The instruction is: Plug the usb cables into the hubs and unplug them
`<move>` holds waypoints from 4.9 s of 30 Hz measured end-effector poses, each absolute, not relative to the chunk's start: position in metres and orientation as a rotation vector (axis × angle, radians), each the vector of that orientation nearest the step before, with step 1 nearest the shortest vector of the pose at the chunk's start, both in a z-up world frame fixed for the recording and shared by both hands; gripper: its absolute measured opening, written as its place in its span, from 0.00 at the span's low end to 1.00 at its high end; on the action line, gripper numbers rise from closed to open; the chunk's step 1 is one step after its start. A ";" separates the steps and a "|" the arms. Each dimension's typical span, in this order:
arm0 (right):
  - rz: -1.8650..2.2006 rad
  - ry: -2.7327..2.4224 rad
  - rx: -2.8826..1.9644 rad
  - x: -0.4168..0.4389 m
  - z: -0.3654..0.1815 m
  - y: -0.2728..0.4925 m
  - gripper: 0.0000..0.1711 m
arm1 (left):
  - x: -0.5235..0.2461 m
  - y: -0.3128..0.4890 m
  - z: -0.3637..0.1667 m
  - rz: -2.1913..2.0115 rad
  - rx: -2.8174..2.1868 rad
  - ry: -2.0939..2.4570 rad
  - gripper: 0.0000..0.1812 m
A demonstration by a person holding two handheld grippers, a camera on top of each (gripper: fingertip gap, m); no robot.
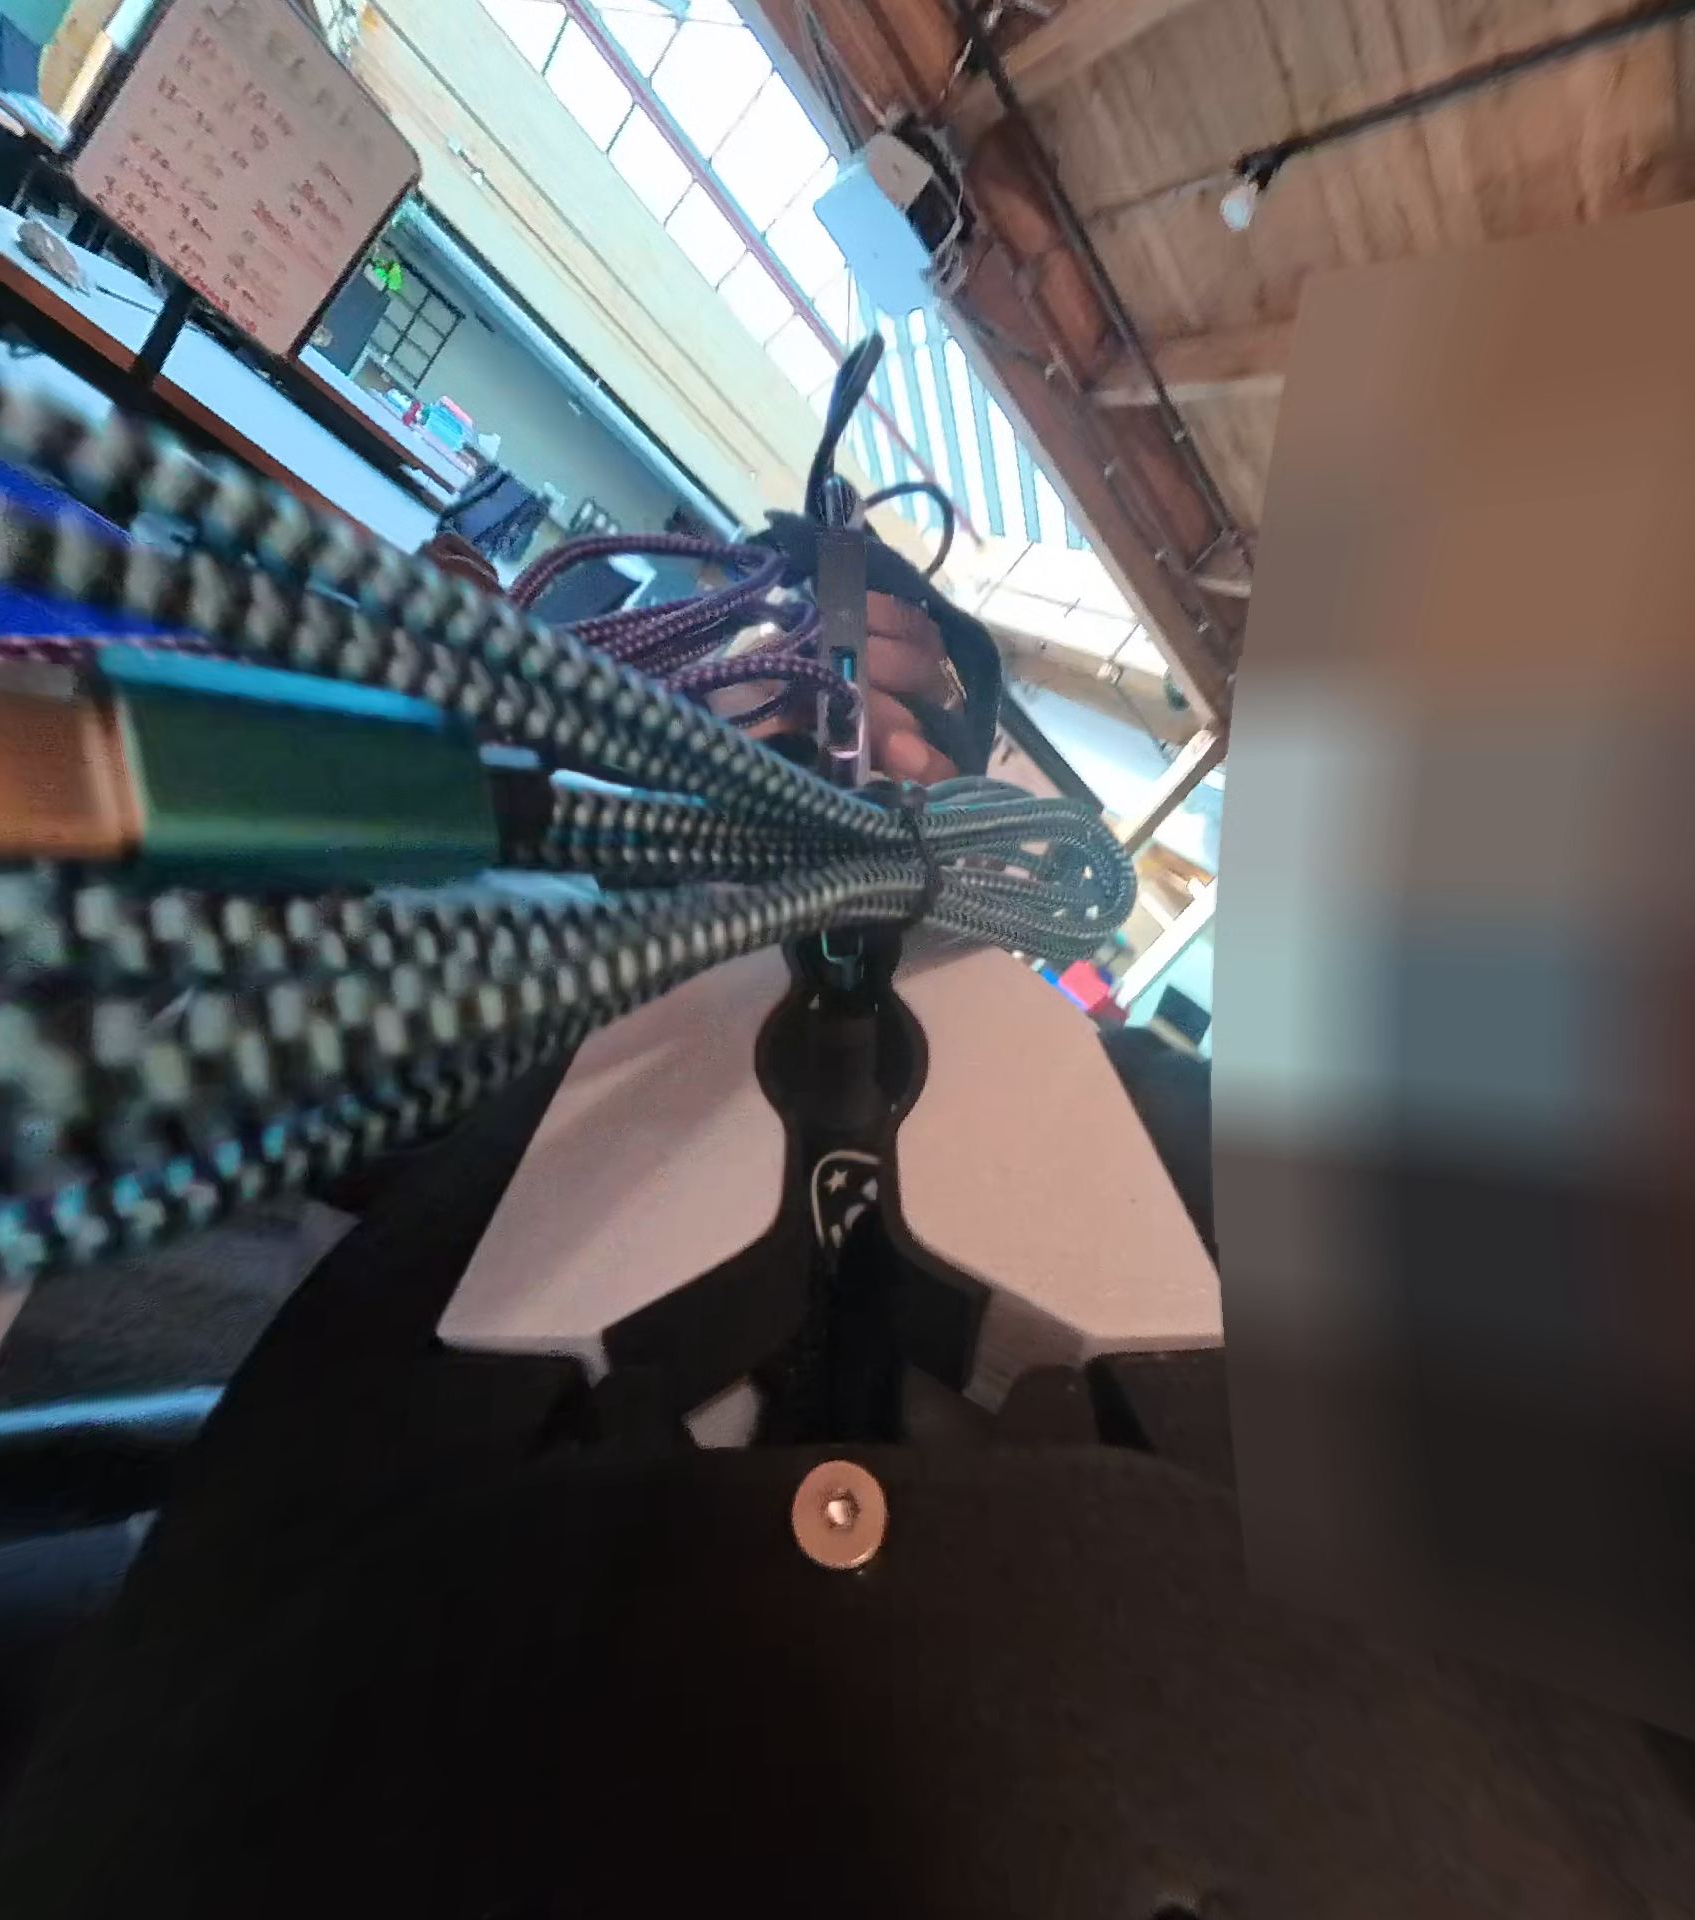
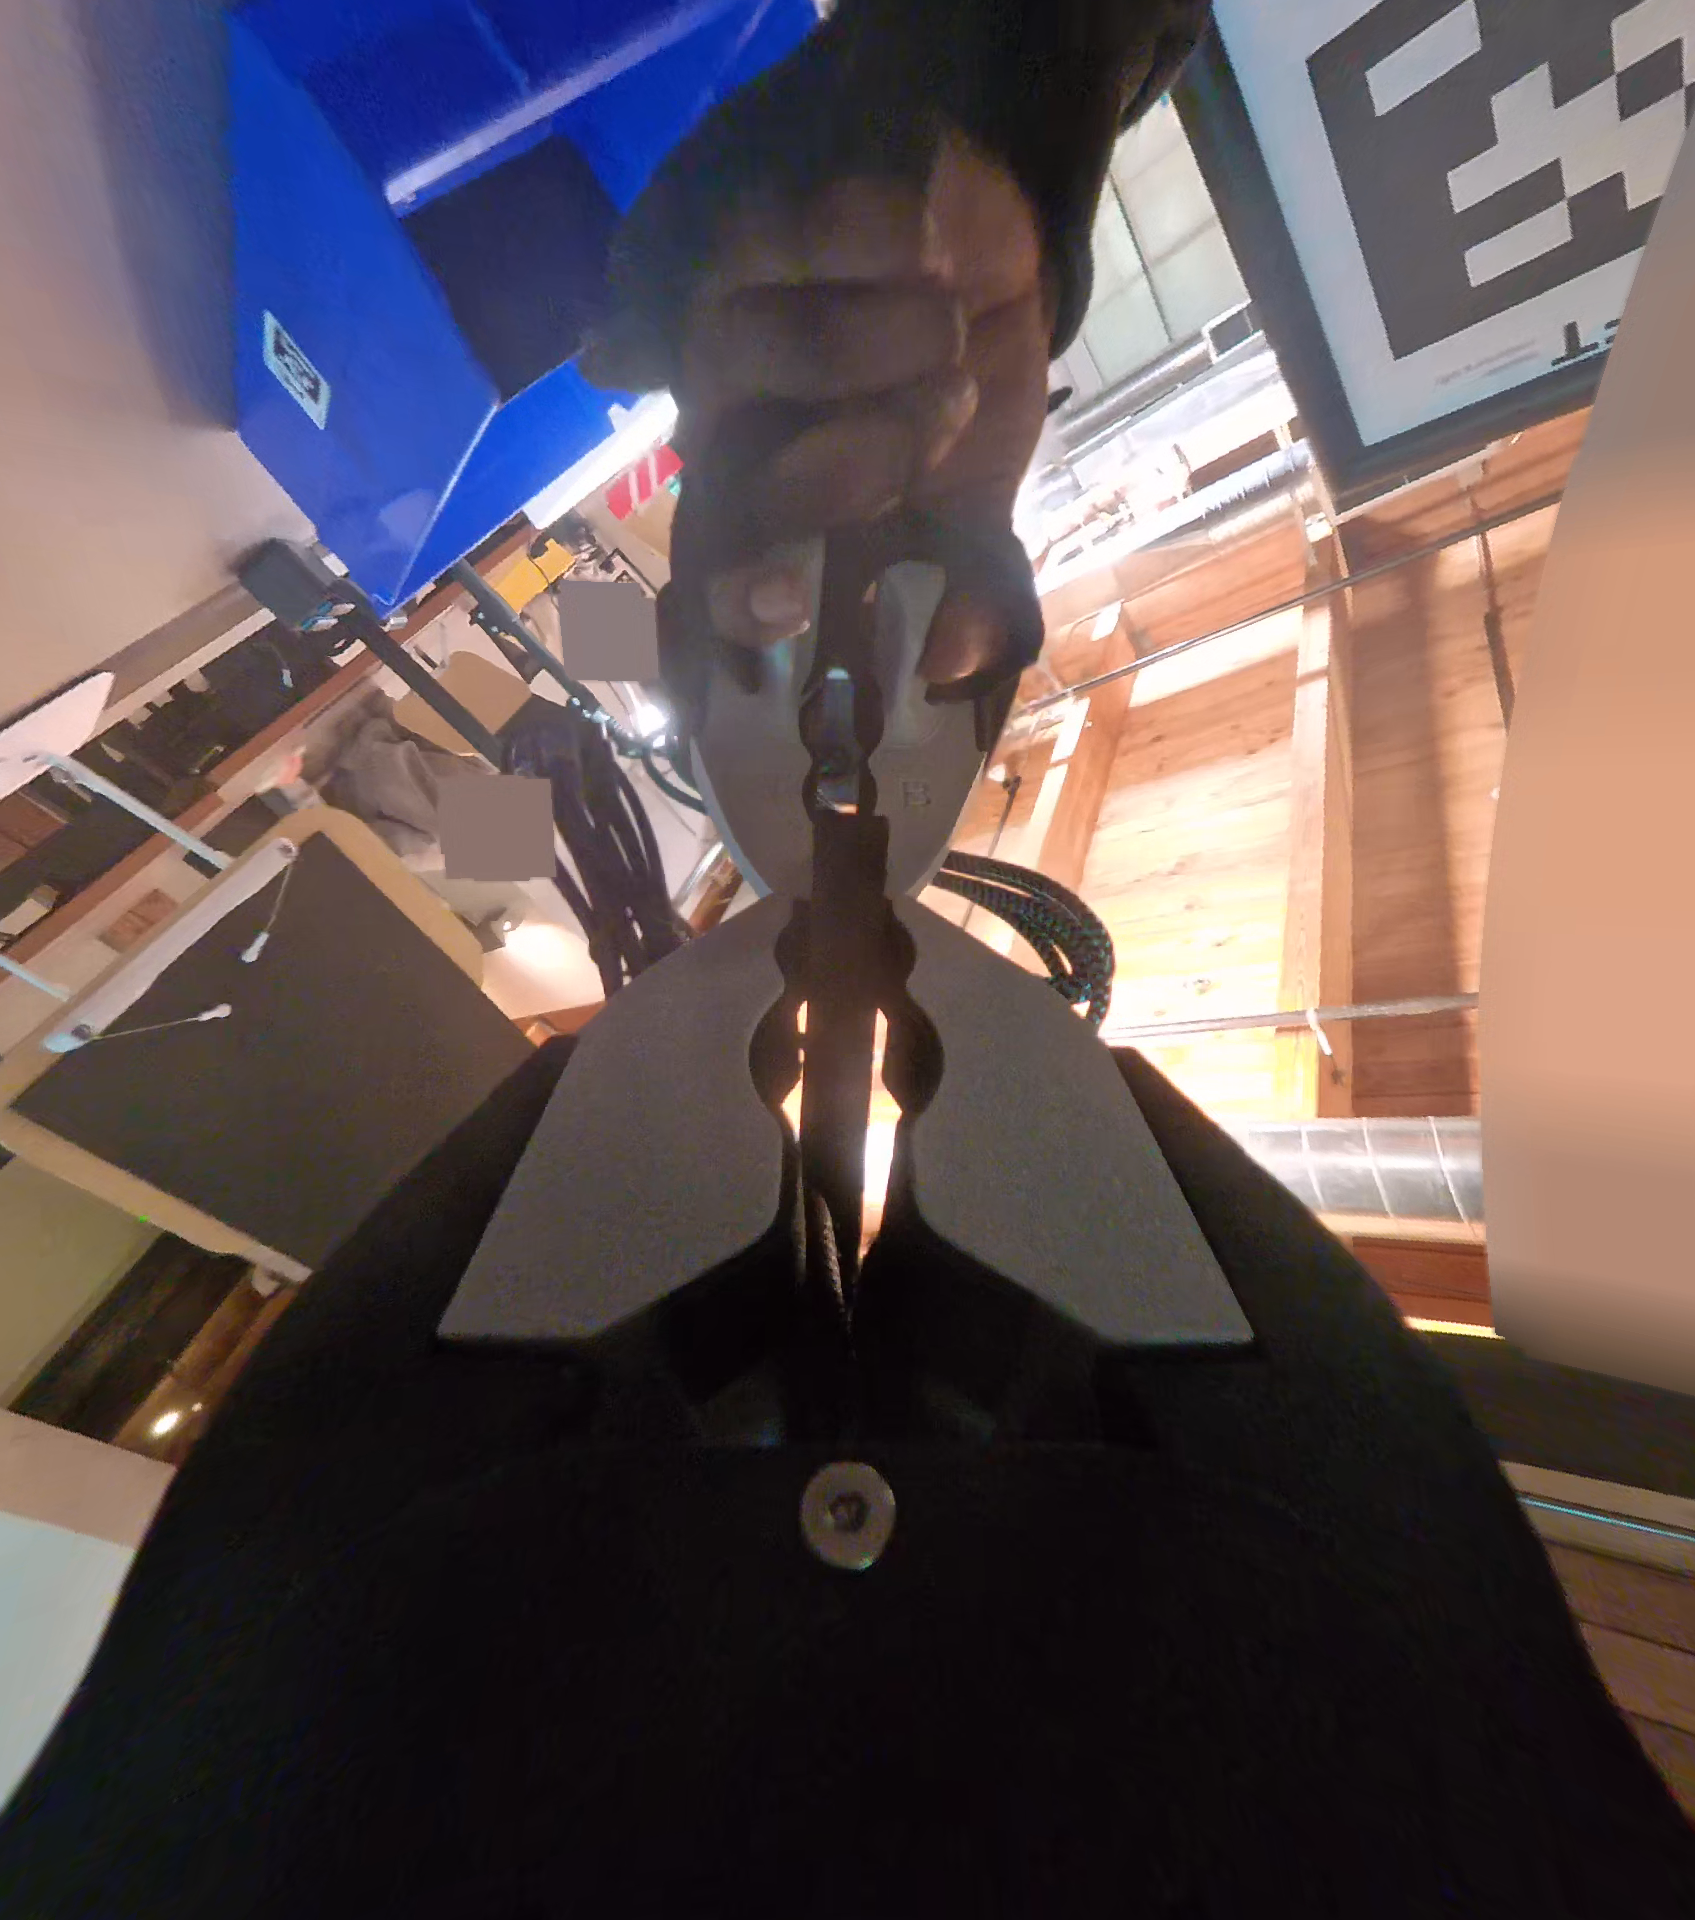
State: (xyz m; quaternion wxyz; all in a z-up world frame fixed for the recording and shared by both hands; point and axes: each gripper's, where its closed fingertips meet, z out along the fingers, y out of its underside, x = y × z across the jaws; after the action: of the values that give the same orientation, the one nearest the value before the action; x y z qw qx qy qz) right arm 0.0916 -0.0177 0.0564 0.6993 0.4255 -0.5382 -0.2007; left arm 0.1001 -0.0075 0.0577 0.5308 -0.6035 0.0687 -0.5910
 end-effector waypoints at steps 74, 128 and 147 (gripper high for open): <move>0.383 -0.968 -1.691 0.098 -0.028 0.425 0.06 | -0.093 0.000 0.069 0.049 -1.643 0.059 0.42; 0.699 -1.246 -1.524 0.009 0.042 0.232 0.82 | -0.185 0.010 0.008 0.636 -1.834 -0.247 0.80; 1.312 -1.663 -1.116 -0.025 0.018 -0.035 0.72 | -0.142 0.022 -0.023 1.385 -1.984 0.145 0.78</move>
State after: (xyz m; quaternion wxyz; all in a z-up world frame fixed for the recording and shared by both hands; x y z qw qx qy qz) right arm -0.0251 -0.0352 0.0185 0.3652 -0.4340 -0.6466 0.5100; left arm -0.1420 0.0221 -0.0230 0.3515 -0.7663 0.0559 0.5349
